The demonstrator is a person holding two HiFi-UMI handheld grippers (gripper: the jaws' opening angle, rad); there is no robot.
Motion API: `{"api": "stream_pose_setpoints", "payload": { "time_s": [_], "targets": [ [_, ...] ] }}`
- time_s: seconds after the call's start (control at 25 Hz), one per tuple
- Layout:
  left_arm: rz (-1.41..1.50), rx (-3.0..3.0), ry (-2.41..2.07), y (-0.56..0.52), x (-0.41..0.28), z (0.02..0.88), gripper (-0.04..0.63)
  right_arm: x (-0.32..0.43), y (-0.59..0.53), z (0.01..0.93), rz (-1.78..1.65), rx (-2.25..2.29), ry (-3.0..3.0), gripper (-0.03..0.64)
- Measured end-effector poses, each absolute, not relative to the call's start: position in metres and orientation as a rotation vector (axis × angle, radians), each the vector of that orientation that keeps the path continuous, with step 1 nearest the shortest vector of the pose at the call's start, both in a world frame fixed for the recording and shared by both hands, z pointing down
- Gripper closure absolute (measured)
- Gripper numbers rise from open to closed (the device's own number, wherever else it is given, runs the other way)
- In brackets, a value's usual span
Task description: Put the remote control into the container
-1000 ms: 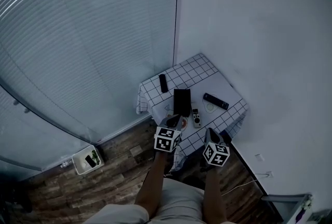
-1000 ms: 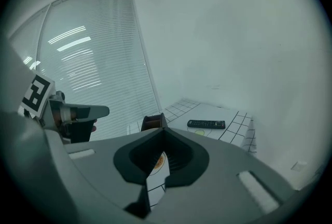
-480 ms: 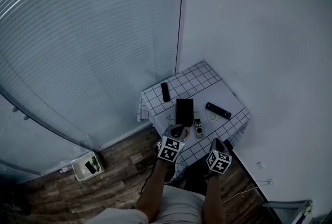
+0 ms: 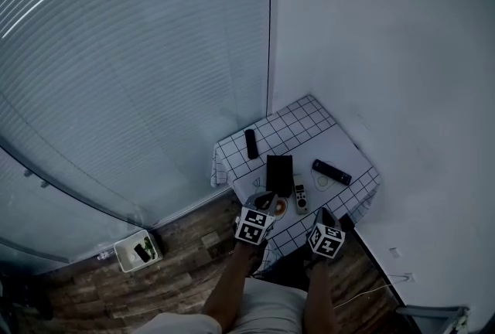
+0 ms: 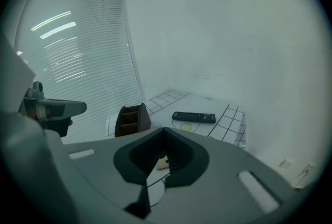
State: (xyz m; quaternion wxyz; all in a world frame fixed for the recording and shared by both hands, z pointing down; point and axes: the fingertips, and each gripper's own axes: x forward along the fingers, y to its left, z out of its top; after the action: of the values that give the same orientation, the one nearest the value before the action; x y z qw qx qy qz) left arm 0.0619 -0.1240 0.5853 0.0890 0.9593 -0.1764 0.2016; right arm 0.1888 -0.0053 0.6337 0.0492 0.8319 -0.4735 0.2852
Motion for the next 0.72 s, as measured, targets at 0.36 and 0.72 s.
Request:
{"api": "stream_pose_setpoints", "payload": {
  "time_s": [0.36, 0.72],
  "targets": [
    [0.588, 2.836, -0.522, -0.153, 0.086, 0.579, 0.595, 0.215, -0.028, 0.629, 0.833, 2.521, -1.438, 0.615],
    [0.566, 2.801, -0.589, -0.202, 0.098, 0.585, 0.595, 0.230, -0.069, 0.662, 0.886, 2.364, -1.446, 0.614]
  ]
}}
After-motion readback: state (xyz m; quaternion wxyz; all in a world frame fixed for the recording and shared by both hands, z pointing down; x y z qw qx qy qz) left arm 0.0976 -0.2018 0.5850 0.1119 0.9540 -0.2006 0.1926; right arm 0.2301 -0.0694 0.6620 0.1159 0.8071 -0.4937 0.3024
